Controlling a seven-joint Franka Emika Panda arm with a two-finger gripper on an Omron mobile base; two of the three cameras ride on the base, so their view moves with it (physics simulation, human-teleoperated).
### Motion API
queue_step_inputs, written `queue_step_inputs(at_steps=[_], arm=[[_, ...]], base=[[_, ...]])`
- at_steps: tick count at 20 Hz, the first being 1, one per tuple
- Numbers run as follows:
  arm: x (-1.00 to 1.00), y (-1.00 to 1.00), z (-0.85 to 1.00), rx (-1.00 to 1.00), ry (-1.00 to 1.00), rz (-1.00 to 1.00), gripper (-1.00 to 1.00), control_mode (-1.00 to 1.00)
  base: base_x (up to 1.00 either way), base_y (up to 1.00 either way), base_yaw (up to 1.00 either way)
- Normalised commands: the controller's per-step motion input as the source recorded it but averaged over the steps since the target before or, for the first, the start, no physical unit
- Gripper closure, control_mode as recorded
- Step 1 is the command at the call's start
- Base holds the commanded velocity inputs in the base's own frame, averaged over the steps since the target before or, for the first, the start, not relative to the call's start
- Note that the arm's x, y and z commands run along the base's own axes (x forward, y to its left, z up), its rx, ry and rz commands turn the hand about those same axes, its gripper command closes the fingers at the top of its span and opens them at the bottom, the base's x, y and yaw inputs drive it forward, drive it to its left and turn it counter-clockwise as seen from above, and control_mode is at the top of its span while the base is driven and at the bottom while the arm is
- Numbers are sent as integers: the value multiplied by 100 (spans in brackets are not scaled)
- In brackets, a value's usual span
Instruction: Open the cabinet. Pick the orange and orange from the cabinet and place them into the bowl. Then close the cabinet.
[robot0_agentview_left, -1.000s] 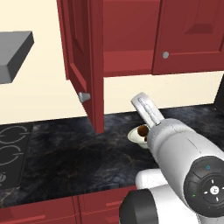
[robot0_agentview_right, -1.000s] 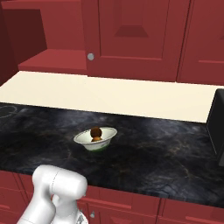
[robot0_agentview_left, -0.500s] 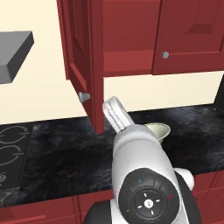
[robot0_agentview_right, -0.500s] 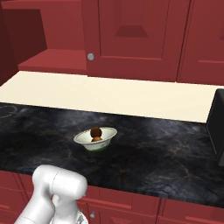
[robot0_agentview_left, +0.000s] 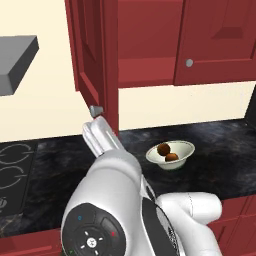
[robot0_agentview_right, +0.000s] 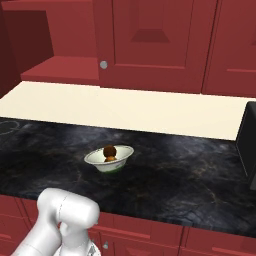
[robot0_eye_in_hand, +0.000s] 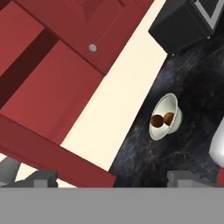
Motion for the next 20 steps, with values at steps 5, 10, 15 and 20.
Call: queue_step_inputs(at_steps=[5,10,15,20], arm=[[36,41,-4,0,0,-6,-100,-100],[48,39,-13,0,-1,-5,-100,-100],[44,40,-19,0,-1,-4,-100,-100],[31,34,0,0,-10,-4,-100,-100]], base=[[0,0,0],[0,0,0],[0,0,0],[0,0,0]])
